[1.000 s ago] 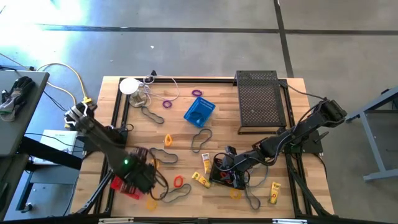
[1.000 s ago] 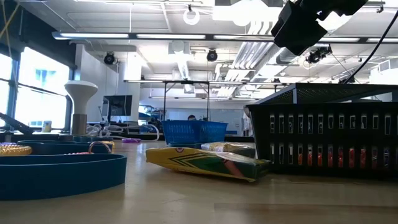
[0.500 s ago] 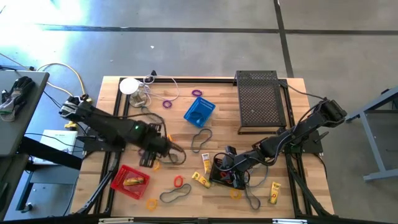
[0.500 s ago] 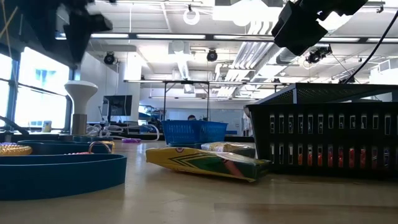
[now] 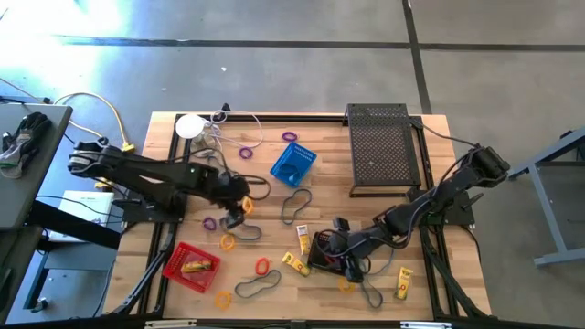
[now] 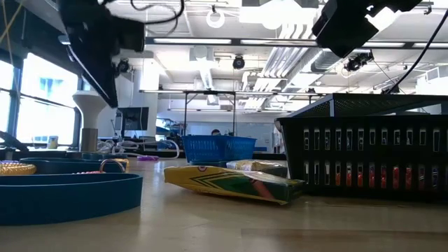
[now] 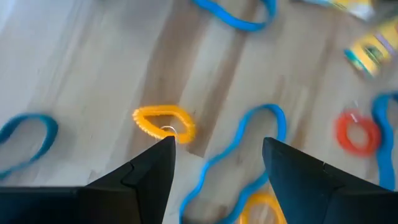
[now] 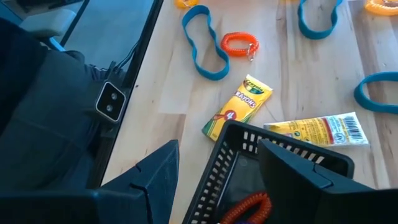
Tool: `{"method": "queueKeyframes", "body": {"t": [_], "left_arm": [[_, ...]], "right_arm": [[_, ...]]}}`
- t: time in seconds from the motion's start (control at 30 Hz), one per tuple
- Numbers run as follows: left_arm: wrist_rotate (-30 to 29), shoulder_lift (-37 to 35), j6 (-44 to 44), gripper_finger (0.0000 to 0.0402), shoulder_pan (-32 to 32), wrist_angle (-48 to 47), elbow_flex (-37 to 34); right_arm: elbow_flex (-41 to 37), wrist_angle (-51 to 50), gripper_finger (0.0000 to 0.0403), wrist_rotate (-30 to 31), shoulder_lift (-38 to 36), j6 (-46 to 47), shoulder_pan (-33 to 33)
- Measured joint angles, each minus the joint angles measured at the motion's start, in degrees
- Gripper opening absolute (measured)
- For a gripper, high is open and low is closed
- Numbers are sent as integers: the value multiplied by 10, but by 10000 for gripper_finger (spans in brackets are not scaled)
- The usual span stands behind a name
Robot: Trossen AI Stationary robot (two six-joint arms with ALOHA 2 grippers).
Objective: Pick & Place Office Desk Supplies
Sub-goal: Put the top yellow wrist coil keychain into the black bin
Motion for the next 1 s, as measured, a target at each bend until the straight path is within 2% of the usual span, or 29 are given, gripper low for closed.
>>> {"method": "queueKeyframes", "body": {"t": [0.13,0.23,0.4,0.7,0.83,1.0], "left_arm": [[-56,17,-148,234,16,6,-15],[-64,32,-233,234,25,-3,-15],[-63,62,-237,234,25,-7,-15],[-46,117,-309,234,39,-9,-15],[-18,137,-344,234,51,-9,-15],[-12,168,-349,234,61,-6,-15]], "right_arm": [[0,1,206,9,0,0,-1],[0,4,206,17,0,0,-1],[0,8,206,13,0,0,-1],[0,8,206,13,0,0,0],[0,8,206,13,0,0,0],[0,8,206,13,0,0,0]]}}
